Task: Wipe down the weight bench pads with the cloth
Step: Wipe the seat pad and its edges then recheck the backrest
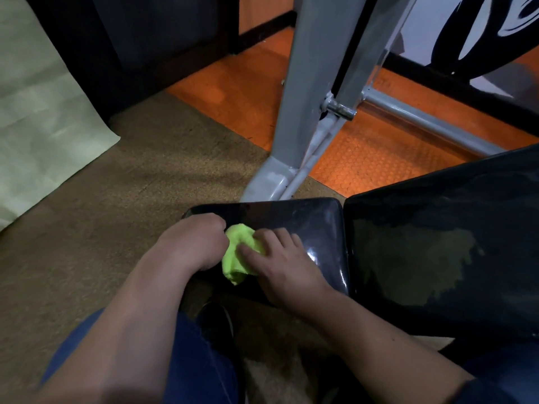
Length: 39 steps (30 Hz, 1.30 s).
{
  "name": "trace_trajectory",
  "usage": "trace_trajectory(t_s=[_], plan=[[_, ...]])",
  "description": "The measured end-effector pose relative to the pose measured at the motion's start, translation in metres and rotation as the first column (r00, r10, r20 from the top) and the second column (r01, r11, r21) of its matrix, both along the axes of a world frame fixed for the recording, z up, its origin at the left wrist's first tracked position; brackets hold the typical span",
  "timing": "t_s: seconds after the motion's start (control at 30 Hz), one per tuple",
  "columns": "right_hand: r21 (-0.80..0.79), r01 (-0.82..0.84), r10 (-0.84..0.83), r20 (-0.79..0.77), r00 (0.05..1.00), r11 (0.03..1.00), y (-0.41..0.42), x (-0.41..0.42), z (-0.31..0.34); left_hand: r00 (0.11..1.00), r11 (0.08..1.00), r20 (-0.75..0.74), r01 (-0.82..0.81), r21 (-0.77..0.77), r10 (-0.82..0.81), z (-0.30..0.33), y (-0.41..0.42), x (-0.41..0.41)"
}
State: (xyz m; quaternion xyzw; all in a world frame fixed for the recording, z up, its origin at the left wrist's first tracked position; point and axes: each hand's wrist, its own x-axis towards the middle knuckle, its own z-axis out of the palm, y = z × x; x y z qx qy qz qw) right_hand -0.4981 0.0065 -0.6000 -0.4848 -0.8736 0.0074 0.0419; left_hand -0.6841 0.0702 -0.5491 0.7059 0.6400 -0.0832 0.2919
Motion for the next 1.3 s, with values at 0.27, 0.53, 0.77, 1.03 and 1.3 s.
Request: trace_trajectory(t_s=[0.27, 0.53, 0.77, 1.03, 1.3], plan=[[-0.053, 0.102, -0.103, -0.016, 0.995, 0.993, 0.014, -0.008, 0.005, 1.0, 1.0, -0.02, -0.019, -0.001, 0.019, -0.002, 0.001, 0.0], [-0.034, 0.188, -0.19, -0.054, 0.98, 0.981, 0.03, -0.011, 0.007, 0.999, 0.999, -0.028, -0.026, 0.022, 0.027, -0.002, 0.002, 0.0], [-0.055, 0.226, -0.229, -0.047, 0.972, 0.973, 0.044, -0.008, 0.007, 0.998, 0.999, -0.027, -0.05, 0.008, 0.05, -0.005, 0.004, -0.004], [-0.019, 0.185, -0.186, -0.054, 0.981, 0.983, 0.049, -0.01, 0.003, 0.997, 0.997, -0.029, -0.067, 0.023, 0.068, -0.008, 0.004, -0.005], [-0.007, 0.18, -0.18, -0.054, 0.982, 0.984, 0.056, -0.01, 0.0, 0.995, 0.995, -0.047, -0.088, 0.042, 0.09, -0.006, 0.003, -0.005]])
